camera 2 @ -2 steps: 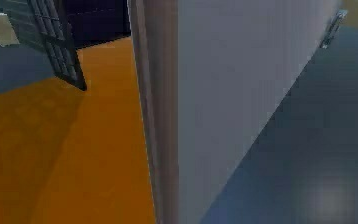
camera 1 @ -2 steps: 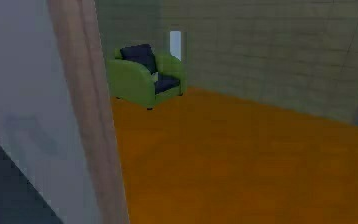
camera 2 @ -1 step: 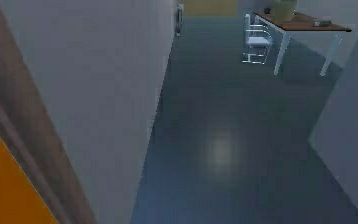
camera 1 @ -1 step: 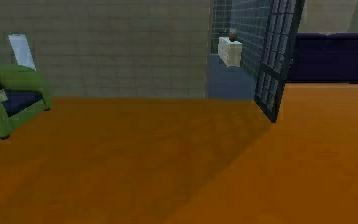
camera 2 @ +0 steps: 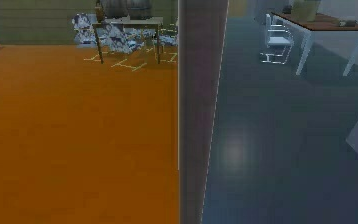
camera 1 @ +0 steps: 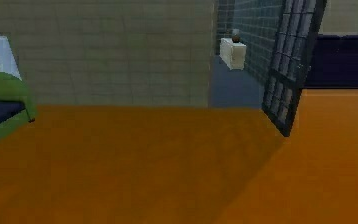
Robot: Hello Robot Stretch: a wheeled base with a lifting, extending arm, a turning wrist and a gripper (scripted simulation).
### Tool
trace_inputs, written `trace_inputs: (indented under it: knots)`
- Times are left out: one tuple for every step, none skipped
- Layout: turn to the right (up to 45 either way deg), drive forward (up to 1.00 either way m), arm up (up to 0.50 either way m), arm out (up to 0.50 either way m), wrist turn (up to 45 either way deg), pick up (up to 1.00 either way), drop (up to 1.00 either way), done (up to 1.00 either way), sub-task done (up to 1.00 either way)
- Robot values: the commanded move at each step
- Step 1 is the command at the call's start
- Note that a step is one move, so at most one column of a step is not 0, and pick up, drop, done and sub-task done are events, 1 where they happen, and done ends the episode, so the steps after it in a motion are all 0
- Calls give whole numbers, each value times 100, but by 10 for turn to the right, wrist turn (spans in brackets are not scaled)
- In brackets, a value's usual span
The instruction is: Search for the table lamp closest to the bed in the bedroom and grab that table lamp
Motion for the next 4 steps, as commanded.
trace_inputs:
  knots:
    - [150,0,0,0,0,0,0,0,0]
    - [0,100,0,0,0,0,0,0,0]
    - [0,100,0,0,0,0,0,0,0]
    - [30,0,0,0,0,0,0,0,0]
